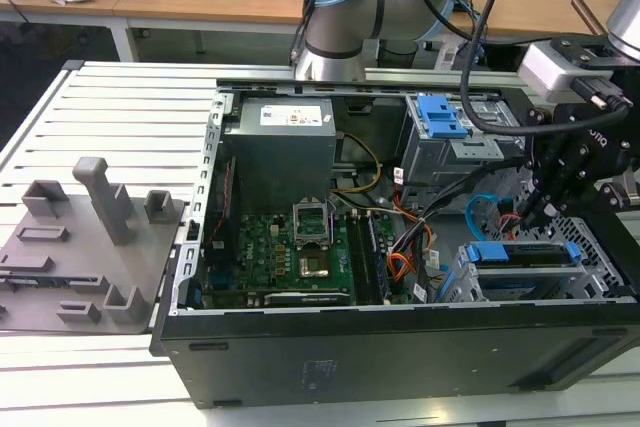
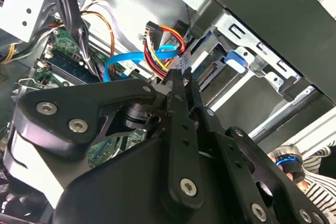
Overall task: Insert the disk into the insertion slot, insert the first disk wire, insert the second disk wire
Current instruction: 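Insert the first disk wire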
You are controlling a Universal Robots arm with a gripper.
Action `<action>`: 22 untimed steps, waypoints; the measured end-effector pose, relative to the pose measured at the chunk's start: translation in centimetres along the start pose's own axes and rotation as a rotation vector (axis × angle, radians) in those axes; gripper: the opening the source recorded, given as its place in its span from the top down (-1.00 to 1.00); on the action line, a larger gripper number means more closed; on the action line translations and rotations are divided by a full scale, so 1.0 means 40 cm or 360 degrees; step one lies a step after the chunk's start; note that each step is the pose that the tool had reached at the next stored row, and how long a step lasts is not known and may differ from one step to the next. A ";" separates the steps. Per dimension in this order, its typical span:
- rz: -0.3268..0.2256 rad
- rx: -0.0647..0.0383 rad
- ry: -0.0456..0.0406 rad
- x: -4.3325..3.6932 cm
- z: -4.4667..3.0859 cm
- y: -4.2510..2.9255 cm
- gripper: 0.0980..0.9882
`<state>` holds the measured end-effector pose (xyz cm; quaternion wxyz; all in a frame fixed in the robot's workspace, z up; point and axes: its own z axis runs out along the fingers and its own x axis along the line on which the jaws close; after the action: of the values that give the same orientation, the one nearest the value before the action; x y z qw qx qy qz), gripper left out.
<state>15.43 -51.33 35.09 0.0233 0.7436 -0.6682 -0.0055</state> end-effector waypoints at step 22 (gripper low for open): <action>0.0174 -0.0007 -0.0009 0.046 0.018 -0.016 0.84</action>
<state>16.24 -53.12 34.37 0.0232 0.7060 -0.7078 -0.0077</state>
